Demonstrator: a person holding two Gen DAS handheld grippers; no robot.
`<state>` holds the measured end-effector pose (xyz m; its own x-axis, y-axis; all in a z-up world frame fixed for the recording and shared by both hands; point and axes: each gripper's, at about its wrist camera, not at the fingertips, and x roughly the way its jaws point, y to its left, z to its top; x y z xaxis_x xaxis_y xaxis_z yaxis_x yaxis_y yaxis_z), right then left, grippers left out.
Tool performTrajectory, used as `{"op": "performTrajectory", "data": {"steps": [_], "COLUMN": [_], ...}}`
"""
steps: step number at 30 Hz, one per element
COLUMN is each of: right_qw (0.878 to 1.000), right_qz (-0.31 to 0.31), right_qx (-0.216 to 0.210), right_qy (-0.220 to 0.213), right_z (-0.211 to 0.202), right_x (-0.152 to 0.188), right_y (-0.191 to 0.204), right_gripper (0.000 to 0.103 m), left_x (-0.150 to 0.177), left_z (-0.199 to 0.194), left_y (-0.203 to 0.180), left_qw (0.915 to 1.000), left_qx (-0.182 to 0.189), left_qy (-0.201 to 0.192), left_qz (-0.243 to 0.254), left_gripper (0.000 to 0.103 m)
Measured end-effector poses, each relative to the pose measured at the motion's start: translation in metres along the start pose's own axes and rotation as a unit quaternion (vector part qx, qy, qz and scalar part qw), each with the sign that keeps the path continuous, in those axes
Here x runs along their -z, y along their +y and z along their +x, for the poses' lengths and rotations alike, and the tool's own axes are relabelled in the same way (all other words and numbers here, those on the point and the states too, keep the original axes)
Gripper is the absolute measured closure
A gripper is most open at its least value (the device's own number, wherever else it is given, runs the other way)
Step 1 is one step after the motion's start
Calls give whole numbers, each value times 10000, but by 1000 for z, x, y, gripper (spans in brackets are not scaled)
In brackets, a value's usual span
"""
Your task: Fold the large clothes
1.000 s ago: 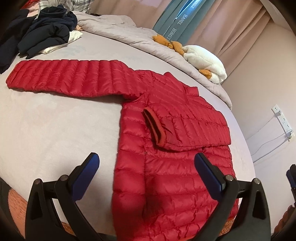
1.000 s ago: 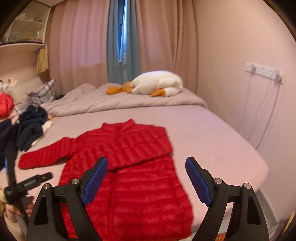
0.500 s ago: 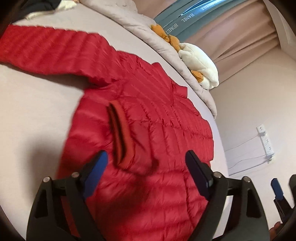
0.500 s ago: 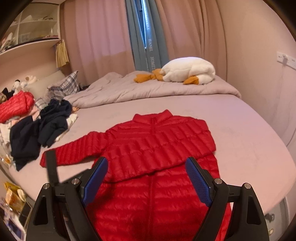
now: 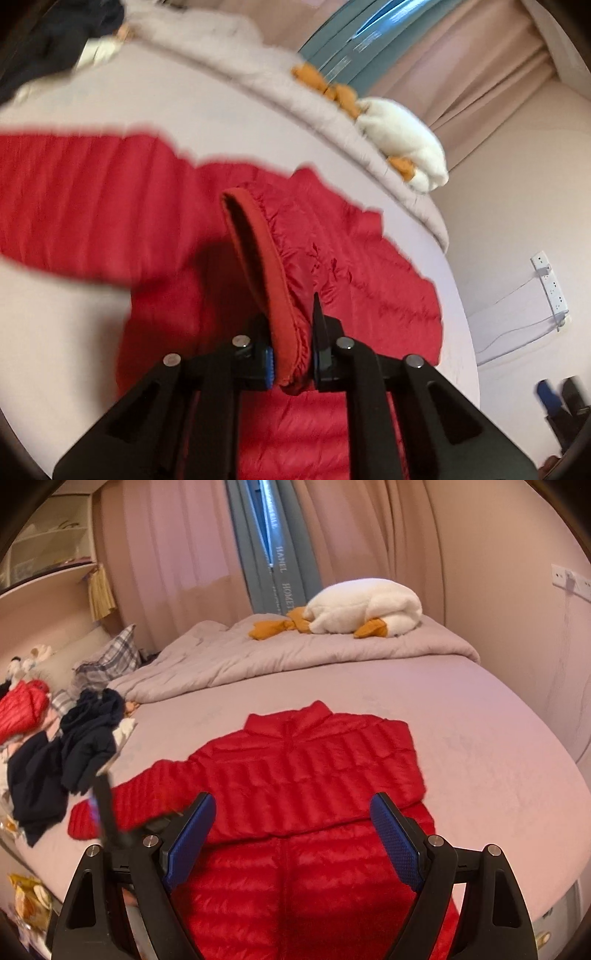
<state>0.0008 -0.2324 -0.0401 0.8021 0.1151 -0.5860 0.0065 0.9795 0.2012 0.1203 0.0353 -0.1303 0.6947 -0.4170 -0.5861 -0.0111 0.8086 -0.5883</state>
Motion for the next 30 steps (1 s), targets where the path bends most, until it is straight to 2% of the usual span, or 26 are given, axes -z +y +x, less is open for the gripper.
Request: {"op": "performTrajectory", "data": {"steps": [2, 7, 9, 10, 11, 12, 13, 15, 17, 25, 30], "right_qw": [9999, 9991, 9980, 9973, 9969, 9964, 9958, 9945, 9933, 9868, 9837], "right_qz": [114, 368, 576, 662, 691, 730, 768, 841, 877, 894, 866], "right_qx": [121, 198, 236, 305, 358, 417, 469, 548, 578, 558, 636], "right_qy": [39, 93, 80, 88, 94, 123, 174, 305, 490, 1232, 1445], "right_z": [6, 22, 31, 38, 42, 50, 57, 71, 89, 153, 171], "right_x": [-5, -9, -10, -10, -10, -10, -10, -9, -9, 1, 10], "right_y": [-8, -30, -41, -48, -52, -58, -64, -72, -82, -99, -100], "right_gripper": [18, 18, 18, 21, 28, 36, 40, 61, 70, 72, 72], "left_x": [-16, -52, -55, -56, -56, -55, -53, -52, -48, -34, -33], "left_z": [-8, -14, -12, -11, -7, -4, 0, 13, 26, 56, 70], "left_y": [-4, -8, -5, -4, -2, 0, 2, 7, 18, 46, 53], "left_qw": [9997, 9932, 9911, 9902, 9898, 9892, 9881, 9861, 9853, 9779, 9756], "left_qx": [-62, -817, -940, -993, -1019, -1062, -1142, -1337, -1510, -1978, -2085], "left_qy": [-184, -676, -761, -784, -785, -777, -758, -646, -427, 27, 206], "left_qz": [123, 480, 551, 587, 608, 648, 700, 750, 681, 675, 660], "left_gripper": [90, 90, 90, 90, 90, 90, 90, 90, 90, 88, 87]}}
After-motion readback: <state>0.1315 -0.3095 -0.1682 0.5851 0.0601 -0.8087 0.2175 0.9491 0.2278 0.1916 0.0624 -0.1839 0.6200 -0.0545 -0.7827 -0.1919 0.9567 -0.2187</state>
